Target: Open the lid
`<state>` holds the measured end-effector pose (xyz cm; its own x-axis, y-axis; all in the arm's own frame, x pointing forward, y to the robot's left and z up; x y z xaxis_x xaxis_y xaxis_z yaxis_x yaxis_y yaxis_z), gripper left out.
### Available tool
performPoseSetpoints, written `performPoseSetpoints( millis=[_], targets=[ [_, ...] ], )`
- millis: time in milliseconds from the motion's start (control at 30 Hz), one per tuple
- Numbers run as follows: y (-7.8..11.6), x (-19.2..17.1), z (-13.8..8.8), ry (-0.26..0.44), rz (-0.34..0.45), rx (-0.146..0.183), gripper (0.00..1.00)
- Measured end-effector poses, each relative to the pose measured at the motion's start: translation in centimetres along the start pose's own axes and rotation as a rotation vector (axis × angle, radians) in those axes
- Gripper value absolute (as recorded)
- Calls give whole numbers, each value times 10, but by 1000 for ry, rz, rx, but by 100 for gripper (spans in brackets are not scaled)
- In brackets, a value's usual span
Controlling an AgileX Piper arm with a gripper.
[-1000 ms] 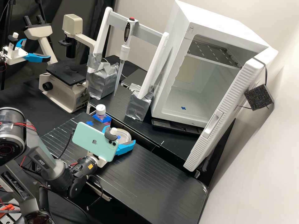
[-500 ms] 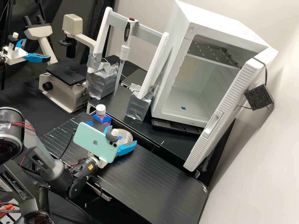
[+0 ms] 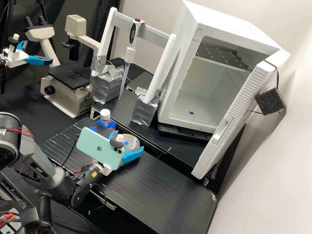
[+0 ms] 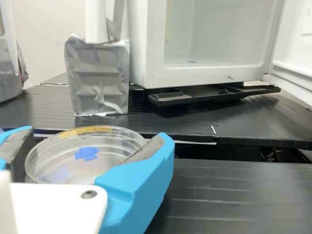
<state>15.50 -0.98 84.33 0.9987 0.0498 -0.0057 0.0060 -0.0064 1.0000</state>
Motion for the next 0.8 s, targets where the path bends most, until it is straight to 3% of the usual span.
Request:
performPoseSetpoints(
  millis=[367, 633, 800],
  targets=[
    [15, -10, -4, -7, 110, 33, 0],
    [24, -2, 20, -110, 141, 117, 0],
    [39, 4, 32, -145, 191, 128, 0]
  ],
)
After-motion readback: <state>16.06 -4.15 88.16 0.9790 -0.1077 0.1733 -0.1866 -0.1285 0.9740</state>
